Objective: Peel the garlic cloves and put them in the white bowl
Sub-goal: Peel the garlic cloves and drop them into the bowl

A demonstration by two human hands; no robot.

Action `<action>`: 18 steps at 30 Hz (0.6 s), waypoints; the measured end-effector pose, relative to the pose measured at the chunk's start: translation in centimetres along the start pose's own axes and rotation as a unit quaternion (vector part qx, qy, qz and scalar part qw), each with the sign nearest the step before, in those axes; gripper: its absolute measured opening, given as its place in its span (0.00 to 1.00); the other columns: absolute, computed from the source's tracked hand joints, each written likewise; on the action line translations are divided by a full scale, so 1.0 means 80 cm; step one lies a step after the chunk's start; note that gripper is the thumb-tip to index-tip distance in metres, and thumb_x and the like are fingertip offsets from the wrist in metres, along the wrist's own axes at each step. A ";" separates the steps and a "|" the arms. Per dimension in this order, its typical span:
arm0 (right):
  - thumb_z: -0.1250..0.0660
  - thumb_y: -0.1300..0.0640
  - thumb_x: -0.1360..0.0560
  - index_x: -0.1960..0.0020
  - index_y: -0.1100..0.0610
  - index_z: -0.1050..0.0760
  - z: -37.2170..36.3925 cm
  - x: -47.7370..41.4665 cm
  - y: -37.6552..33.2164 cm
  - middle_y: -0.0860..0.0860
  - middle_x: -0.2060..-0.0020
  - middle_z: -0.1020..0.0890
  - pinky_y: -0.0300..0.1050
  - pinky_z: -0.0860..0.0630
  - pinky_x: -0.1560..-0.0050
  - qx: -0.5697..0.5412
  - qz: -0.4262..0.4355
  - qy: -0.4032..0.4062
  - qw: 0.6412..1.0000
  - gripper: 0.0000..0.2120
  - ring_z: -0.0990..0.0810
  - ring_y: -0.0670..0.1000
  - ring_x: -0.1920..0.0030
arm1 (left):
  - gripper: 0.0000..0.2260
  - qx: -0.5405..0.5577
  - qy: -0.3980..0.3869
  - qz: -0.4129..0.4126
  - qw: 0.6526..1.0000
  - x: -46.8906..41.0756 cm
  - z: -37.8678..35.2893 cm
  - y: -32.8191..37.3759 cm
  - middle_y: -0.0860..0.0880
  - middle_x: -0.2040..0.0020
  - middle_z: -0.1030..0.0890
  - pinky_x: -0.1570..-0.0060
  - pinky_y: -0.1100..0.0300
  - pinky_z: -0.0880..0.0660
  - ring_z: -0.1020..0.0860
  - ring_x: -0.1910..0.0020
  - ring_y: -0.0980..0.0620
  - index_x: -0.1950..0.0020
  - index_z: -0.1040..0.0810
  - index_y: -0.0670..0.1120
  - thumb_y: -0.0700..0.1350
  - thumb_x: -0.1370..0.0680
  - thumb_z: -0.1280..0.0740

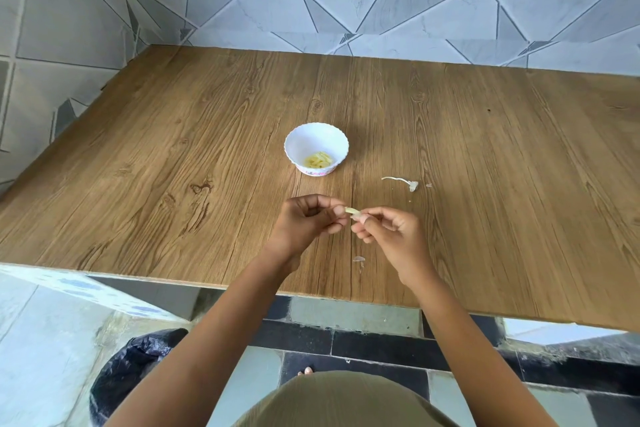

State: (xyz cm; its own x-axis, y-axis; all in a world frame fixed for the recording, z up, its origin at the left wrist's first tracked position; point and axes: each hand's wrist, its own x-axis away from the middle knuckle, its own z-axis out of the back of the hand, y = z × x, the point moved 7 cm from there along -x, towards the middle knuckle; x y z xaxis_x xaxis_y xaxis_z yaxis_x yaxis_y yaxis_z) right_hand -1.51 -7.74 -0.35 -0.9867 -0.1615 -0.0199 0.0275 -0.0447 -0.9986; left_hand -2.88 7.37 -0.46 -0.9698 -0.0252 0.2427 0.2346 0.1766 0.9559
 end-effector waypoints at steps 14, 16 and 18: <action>0.31 0.59 0.26 0.53 0.52 0.21 -0.002 0.002 0.005 0.47 0.61 0.17 0.34 0.23 0.62 0.096 0.005 -0.011 0.995 0.04 0.19 0.40 0.62 | 0.03 -0.131 0.027 -0.054 0.990 0.001 0.003 0.007 0.41 0.61 0.19 0.61 0.65 0.22 0.20 0.63 0.53 0.53 0.20 0.37 0.34 0.25 0.31; 0.33 0.61 0.25 0.54 0.53 0.21 -0.006 0.002 0.001 0.48 0.63 0.17 0.32 0.24 0.63 0.068 -0.006 -0.025 0.997 0.05 0.20 0.39 0.65 | 0.02 -0.147 0.013 -0.050 0.988 0.001 -0.001 0.008 0.43 0.62 0.19 0.60 0.64 0.22 0.20 0.62 0.53 0.55 0.20 0.40 0.35 0.24 0.32; 0.35 0.63 0.24 0.55 0.54 0.22 -0.006 0.003 0.004 0.47 0.65 0.18 0.32 0.25 0.63 0.041 -0.022 -0.040 0.998 0.06 0.21 0.39 0.65 | 0.04 -0.114 -0.018 -0.024 0.993 0.000 -0.006 0.005 0.45 0.62 0.18 0.60 0.65 0.21 0.19 0.63 0.55 0.56 0.21 0.41 0.35 0.23 0.34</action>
State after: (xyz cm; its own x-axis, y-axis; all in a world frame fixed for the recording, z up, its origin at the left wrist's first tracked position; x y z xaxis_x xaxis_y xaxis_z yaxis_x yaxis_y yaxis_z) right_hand -1.79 -7.28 -0.66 -0.9713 -0.2359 0.0302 0.0017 -0.1341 -0.9910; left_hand -2.79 6.97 0.00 -0.9810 0.0068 0.1937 0.1931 -0.0513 0.9798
